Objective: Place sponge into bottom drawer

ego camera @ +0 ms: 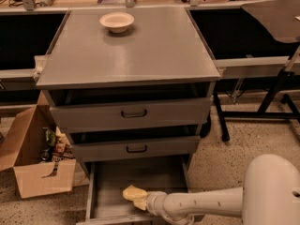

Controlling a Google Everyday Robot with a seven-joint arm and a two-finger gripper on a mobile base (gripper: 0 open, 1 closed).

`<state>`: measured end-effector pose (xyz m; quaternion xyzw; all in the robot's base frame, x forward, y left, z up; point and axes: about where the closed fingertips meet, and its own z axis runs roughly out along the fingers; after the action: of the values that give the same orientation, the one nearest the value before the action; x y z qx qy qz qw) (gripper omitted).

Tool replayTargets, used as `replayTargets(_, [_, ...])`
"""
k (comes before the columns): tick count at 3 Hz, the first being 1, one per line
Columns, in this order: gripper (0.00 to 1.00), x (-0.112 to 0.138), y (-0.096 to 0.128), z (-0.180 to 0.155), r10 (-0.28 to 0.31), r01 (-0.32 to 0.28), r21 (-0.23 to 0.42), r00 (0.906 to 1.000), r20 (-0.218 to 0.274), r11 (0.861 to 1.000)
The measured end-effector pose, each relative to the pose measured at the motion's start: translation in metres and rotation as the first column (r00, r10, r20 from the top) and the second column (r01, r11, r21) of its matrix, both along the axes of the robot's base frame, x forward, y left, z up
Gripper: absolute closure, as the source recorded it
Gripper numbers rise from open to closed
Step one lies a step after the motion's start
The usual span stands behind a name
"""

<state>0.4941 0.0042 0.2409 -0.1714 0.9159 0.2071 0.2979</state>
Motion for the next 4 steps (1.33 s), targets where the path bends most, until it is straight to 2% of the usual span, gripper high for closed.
replayTargets(1, [1.0, -0.0115, 0.0034, -0.0143, -0.003, 0.003, 0.005, 0.9996, -0.029, 1.0])
replayTargets(2, [0.83, -0.0123, 0.0038, -0.0153, -0.003, 0.003, 0.005, 0.9995, -0.031, 1.0])
replayTargets(3, [0.53, -0.0123, 0.0038, -0.0153, -0.003, 0.003, 0.005, 0.9995, -0.031, 1.0])
replayTargets(4, [0.28, -0.0123, 0.0038, -0.0153, -0.003, 0.003, 0.005, 0.9995, -0.031, 1.0])
